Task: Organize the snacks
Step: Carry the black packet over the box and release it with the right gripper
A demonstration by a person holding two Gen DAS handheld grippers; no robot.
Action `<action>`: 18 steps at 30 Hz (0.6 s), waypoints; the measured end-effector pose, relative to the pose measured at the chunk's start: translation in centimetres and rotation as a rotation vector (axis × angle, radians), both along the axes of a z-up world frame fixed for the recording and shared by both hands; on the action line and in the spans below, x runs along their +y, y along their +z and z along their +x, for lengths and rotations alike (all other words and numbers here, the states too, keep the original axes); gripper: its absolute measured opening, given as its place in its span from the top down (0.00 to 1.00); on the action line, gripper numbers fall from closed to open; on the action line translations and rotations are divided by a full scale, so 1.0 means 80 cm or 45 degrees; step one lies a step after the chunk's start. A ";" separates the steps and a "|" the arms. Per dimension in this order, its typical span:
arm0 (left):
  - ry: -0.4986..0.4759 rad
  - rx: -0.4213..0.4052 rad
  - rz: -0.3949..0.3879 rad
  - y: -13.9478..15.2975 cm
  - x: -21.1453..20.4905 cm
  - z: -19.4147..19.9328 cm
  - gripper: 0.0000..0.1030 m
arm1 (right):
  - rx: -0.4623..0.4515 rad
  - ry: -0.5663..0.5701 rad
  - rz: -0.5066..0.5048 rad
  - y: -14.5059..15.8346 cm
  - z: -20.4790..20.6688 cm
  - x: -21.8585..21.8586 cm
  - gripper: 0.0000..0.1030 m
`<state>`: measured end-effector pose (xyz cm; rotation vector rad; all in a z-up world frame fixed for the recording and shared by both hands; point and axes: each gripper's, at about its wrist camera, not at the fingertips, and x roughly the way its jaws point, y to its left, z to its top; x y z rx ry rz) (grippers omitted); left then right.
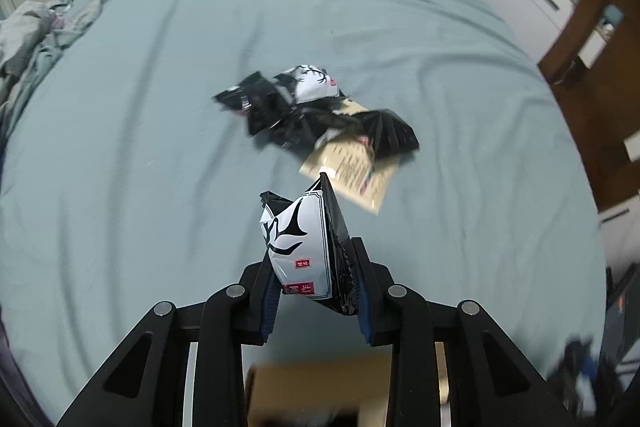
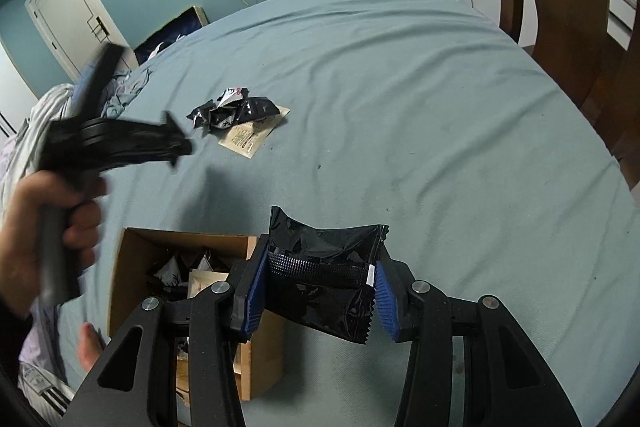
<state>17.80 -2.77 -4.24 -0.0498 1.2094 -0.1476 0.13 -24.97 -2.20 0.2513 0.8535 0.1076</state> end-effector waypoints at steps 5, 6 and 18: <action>-0.046 -0.087 -0.001 0.041 0.010 -0.080 0.70 | -0.049 0.031 -0.041 0.010 -0.011 0.016 0.57; -0.057 -0.096 -0.002 0.044 0.012 -0.089 0.70 | -0.066 0.040 -0.039 0.011 -0.015 0.016 0.57; -0.332 -0.217 0.024 0.038 -0.015 -0.203 0.69 | -0.063 0.065 -0.138 0.008 -0.024 0.031 0.57</action>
